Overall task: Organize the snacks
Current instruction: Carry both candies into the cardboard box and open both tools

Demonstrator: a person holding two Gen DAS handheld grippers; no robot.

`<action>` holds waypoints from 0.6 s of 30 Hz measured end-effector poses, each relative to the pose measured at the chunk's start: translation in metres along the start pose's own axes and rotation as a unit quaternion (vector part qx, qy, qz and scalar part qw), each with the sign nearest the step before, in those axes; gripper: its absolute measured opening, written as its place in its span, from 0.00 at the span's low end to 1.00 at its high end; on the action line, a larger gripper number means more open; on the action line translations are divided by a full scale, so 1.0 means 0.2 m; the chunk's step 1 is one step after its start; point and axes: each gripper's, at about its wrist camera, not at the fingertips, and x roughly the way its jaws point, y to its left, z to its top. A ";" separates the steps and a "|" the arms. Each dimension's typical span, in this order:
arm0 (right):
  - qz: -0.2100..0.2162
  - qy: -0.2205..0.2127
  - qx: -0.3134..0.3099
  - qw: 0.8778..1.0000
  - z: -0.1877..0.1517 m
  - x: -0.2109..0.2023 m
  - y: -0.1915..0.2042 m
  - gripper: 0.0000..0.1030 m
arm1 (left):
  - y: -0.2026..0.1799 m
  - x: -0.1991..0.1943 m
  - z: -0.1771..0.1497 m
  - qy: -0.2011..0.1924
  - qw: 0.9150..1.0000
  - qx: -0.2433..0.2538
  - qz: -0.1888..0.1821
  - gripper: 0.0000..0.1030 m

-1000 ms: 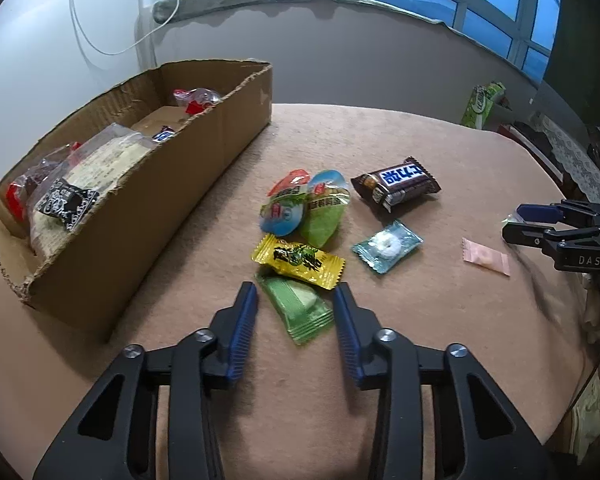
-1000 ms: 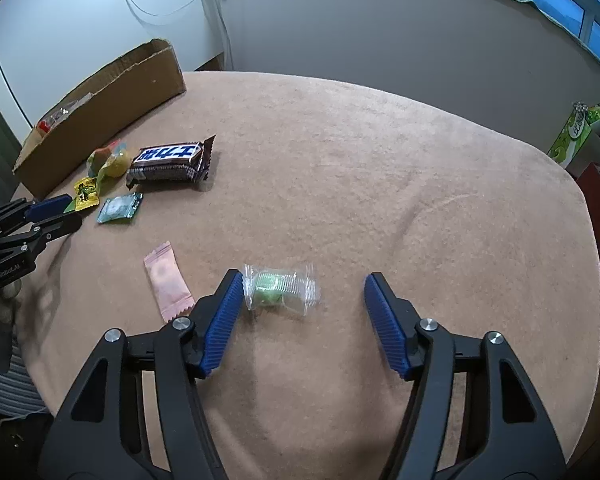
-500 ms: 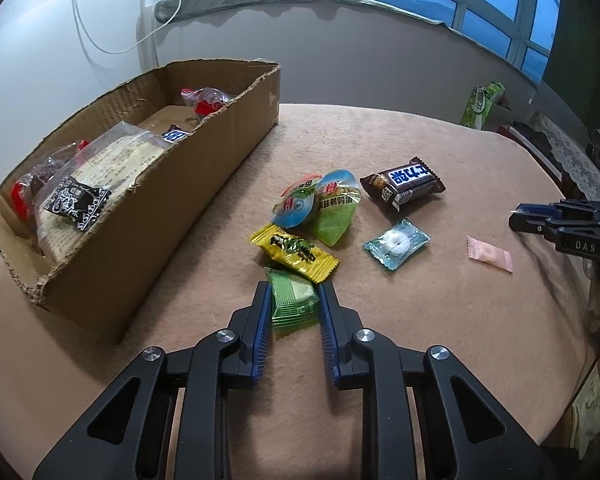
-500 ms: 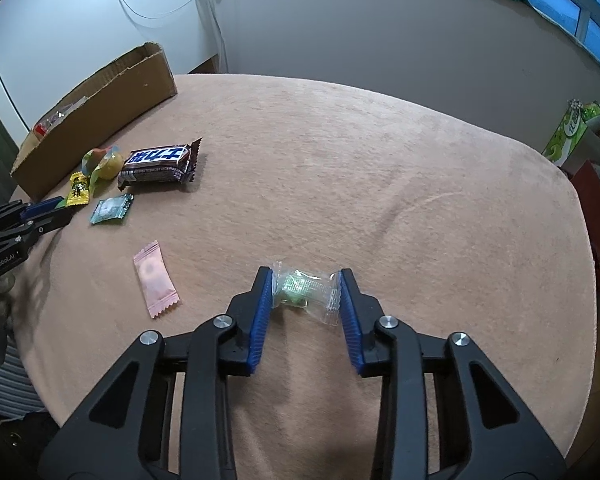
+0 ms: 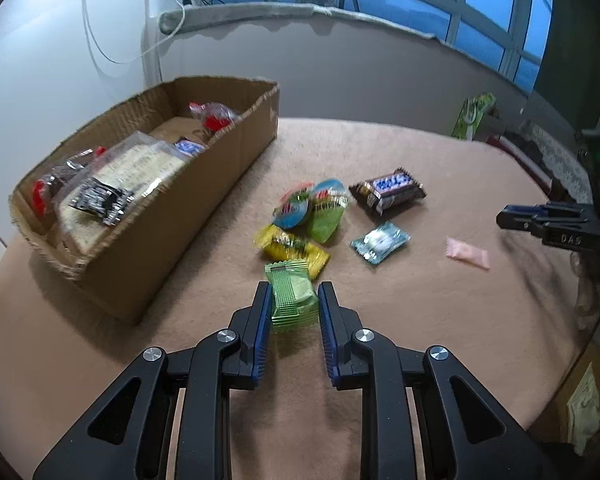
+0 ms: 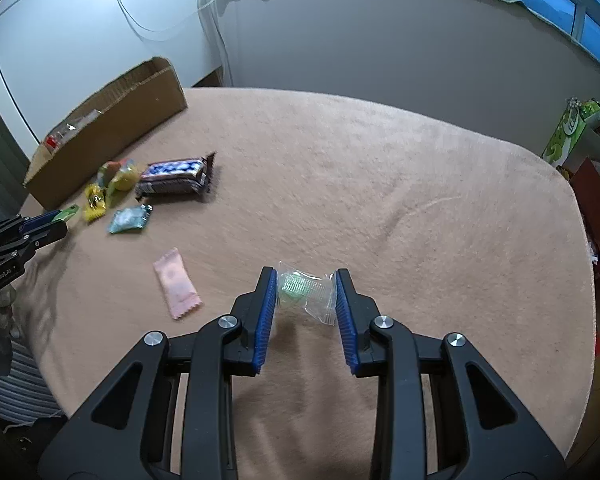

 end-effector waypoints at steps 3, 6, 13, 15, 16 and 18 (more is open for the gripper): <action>0.006 -0.012 -0.006 1.000 0.02 -0.05 0.03 0.29 | 0.01 -0.06 0.02 -0.016 1.000 -0.004 -0.001 0.21; 0.010 -0.023 -0.014 1.000 0.04 -0.10 0.08 0.29 | 0.04 -0.11 0.04 -0.032 0.999 -0.009 0.000 0.21; 0.024 -0.052 -0.043 0.997 0.19 -0.18 0.22 0.29 | 0.14 -0.19 0.10 -0.059 0.998 -0.028 0.014 0.21; 0.029 -0.061 -0.054 0.996 0.24 -0.19 0.28 0.29 | 0.19 -0.21 0.12 -0.065 0.997 -0.034 0.019 0.21; 0.031 -0.065 -0.058 0.996 0.26 -0.20 0.30 0.29 | 0.21 -0.21 0.13 -0.067 0.997 -0.035 0.022 0.21; 0.032 -0.073 -0.067 0.995 0.32 -0.20 0.35 0.29 | 0.26 -0.22 0.15 -0.074 0.996 -0.042 0.029 0.21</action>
